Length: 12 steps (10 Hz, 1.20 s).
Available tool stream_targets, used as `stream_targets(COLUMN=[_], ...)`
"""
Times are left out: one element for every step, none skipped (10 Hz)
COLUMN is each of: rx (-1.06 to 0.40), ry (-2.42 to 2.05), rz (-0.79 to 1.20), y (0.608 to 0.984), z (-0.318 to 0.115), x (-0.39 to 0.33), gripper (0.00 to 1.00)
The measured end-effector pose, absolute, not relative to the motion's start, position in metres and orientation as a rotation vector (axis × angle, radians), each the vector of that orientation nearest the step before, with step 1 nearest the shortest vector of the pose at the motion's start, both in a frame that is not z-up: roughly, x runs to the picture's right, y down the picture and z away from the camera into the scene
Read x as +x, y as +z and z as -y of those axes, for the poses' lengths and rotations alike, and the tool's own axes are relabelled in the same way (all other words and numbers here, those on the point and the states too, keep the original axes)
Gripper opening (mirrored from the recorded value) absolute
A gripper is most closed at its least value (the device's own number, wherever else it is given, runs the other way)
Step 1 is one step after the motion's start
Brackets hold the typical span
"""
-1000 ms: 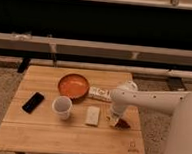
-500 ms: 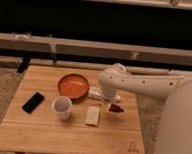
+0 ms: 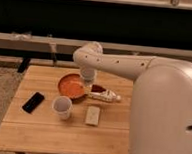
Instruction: Place the pepper in the ceramic bowl
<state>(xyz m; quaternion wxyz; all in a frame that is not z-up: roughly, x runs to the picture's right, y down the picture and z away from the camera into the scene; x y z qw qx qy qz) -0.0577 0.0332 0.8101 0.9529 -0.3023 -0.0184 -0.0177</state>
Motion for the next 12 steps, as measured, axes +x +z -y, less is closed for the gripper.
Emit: stream_targets(rx=[-0.606,-0.595,-0.585,-0.576,-0.575,-0.570,-0.570,-0.572,-0.572,-0.573,-0.573,-0.573], ry=[-0.057,-0.080,-0.105,-0.132,-0.145,-0.157,-0.163,-0.166,-0.168,-0.169,-0.167,-0.167], rz=[0.056,0.080,0.105,0.132,0.157,0.188,0.217,0.240,0.255,0.269,0.279,0.283], y=[0.818,0.829,0.842,0.857,0.868,0.887,0.904,0.917,0.925,0.928,0.927,0.926], z=[-0.022,-0.011,-0.002,0.007,0.011,0.013,0.011,0.007,0.004,0.002,0.002,0.002], x=[-0.074,-0.092,-0.112,-0.132,-0.145,-0.157,-0.166,-0.170,-0.171,-0.173,-0.173,-0.172], gripper=[0.00,0.01,0.07,0.18,0.26,0.37,0.47,0.57,0.68,0.77,0.80,0.80])
